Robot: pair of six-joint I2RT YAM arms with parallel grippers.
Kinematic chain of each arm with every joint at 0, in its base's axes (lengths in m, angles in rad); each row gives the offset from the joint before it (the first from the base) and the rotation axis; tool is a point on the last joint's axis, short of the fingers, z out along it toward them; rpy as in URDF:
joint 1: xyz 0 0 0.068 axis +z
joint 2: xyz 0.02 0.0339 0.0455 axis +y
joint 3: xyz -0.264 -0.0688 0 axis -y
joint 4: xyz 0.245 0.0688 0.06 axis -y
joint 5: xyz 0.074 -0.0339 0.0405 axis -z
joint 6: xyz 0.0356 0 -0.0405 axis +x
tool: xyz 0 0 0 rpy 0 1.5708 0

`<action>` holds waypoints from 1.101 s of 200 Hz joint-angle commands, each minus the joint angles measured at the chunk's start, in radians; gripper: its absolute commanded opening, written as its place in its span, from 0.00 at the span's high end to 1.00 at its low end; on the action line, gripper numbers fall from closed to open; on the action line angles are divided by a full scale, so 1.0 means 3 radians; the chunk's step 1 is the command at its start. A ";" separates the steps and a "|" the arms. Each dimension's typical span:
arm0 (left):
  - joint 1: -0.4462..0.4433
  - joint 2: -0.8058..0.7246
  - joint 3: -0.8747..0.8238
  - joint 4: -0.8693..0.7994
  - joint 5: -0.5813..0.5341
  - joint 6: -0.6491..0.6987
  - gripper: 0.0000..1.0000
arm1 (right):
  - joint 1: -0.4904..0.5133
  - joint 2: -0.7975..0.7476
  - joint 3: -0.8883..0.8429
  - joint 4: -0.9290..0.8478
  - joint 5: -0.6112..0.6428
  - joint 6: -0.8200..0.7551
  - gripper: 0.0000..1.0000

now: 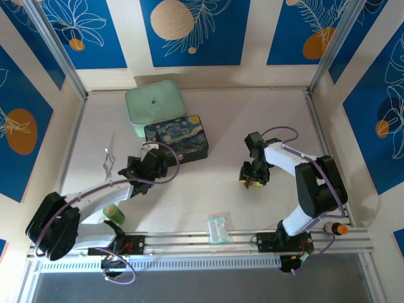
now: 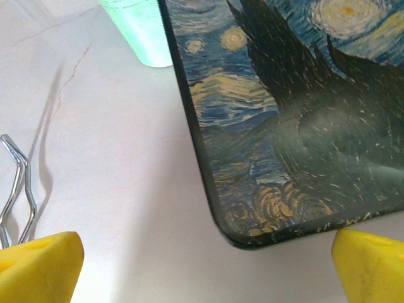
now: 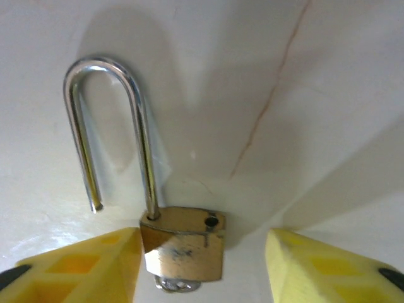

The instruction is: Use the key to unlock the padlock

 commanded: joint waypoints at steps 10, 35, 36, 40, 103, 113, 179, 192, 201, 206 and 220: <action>0.0033 -0.0298 -0.0035 0.0042 0.0131 -0.0010 0.00 | 0.0051 -0.0393 0.0016 -0.0120 0.0229 -0.0023 0.16; 0.0046 -0.0710 -0.0126 -0.0029 0.0138 0.0004 0.00 | 0.0103 -0.0706 0.0076 -0.0062 0.0349 -0.0072 0.01; 0.0050 -0.0724 -0.0127 -0.0035 0.0138 0.0005 0.00 | 0.0106 -0.0719 0.0078 -0.0056 0.0352 -0.0075 0.01; 0.0055 -0.0788 -0.0132 -0.0054 0.0135 0.0009 0.00 | 0.0104 -0.0767 0.0085 -0.0036 0.0373 -0.0090 0.01; 0.0192 -0.1242 -0.0330 0.0273 -0.0437 0.0591 0.01 | -0.0091 -0.1378 -0.0115 0.1013 0.0821 -0.0757 0.01; 0.0296 -0.1244 -0.0451 0.0583 -0.0474 0.0844 0.01 | -0.0240 -0.1441 -0.0211 0.1254 0.0689 -0.0869 0.01; 0.1148 -0.0827 -0.1114 0.2208 0.0114 0.1302 0.00 | -0.0725 -0.1414 -0.1115 0.3090 0.0656 -0.1311 0.01; 0.1295 -0.0661 -0.1147 0.2348 0.0276 0.1242 0.00 | -0.0784 -0.1332 -0.1230 0.3379 0.0603 -0.1323 0.01; 0.1385 -0.0523 -0.1185 0.2519 0.0423 0.1226 0.00 | -0.0808 -0.1267 -0.1329 0.3625 0.0583 -0.1355 0.01; 0.1431 -0.0431 -0.1203 0.2636 0.0479 0.1218 0.00 | -0.0825 -0.1234 -0.1372 0.3764 0.0567 -0.1367 0.01; 0.1563 -0.0153 -0.1243 0.3010 0.0627 0.1205 0.00 | -0.0906 -0.1140 -0.1528 0.4149 0.0490 -0.1318 0.01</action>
